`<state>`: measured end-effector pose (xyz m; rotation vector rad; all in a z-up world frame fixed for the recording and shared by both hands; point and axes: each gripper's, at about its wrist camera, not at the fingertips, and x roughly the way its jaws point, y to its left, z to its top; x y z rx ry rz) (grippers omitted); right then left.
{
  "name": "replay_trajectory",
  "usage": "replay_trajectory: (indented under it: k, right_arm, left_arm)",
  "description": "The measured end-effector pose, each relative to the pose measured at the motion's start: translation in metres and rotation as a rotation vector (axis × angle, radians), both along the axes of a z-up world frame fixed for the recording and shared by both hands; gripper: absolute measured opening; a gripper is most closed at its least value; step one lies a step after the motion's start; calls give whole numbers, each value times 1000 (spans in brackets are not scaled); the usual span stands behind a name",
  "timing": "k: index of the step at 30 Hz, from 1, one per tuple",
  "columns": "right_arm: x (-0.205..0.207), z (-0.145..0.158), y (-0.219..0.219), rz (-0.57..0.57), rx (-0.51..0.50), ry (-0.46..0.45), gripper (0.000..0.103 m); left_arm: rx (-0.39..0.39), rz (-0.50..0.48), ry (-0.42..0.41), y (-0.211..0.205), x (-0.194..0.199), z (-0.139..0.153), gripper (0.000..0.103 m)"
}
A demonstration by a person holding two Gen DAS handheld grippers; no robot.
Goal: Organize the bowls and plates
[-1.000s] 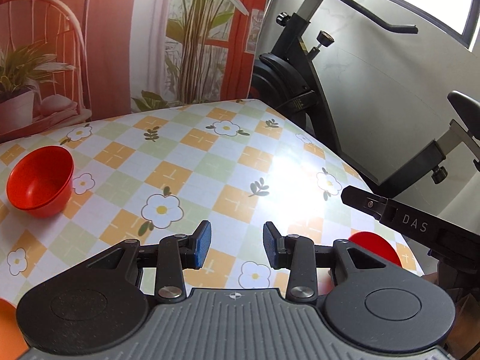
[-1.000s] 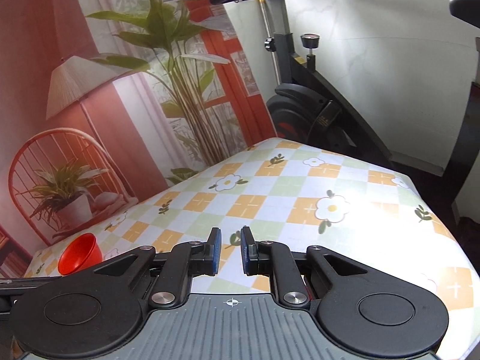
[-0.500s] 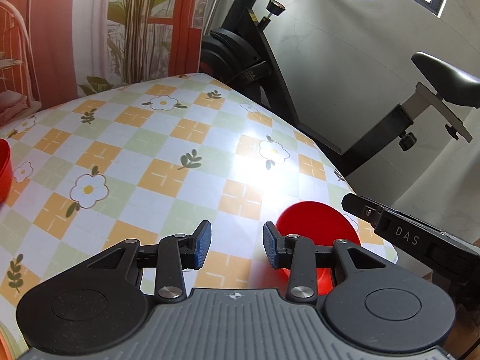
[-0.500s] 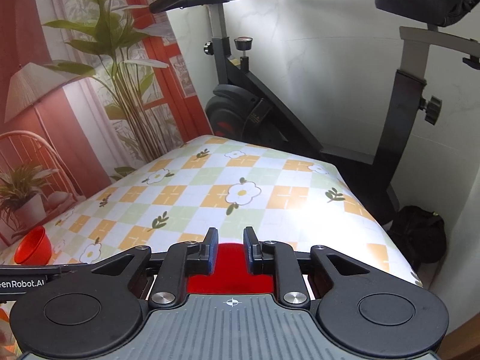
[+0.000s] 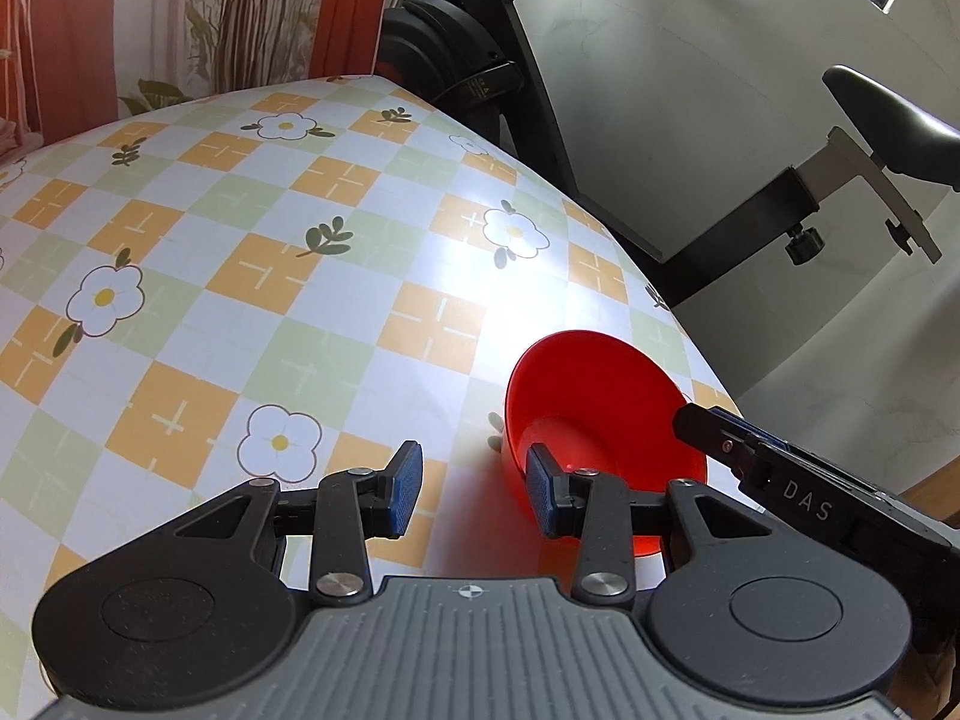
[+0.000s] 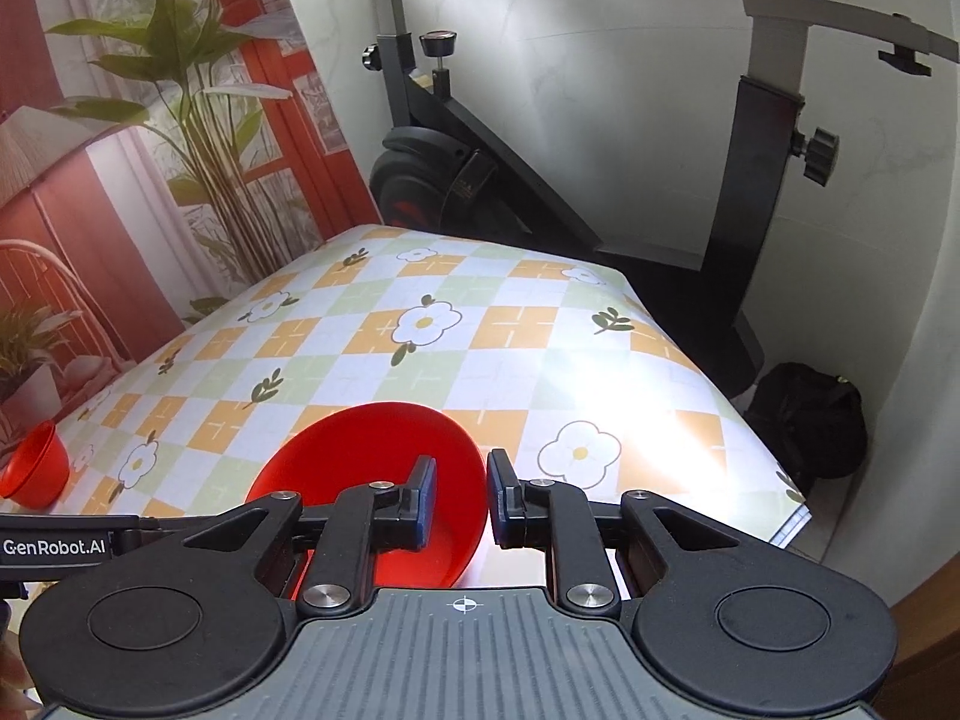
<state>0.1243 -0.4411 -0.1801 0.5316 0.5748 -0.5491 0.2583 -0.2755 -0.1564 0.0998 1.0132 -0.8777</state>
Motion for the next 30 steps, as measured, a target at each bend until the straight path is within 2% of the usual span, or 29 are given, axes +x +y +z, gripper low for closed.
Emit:
replay_trajectory:
  k: [14, 16, 18, 22, 30]
  right_arm:
    - [0, -9, -6, -11, 24, 21, 18]
    - [1, -10, -6, -6, 26, 22, 16]
    - [2, -10, -5, 2, 29, 23, 11]
    - [3, -10, -3, 10, 33, 26, 9]
    - [10, 3, 5, 39, 19, -1, 9]
  left_arm:
    - [-35, -46, 37, -11, -2, -7, 40]
    - [-44, -52, 54, -13, -2, -10, 38]
    - [-55, -56, 71, -13, -2, -13, 37]
    - [-66, -63, 62, -10, -4, -12, 25]
    - [-91, -32, 52, 6, 0, 0, 25]
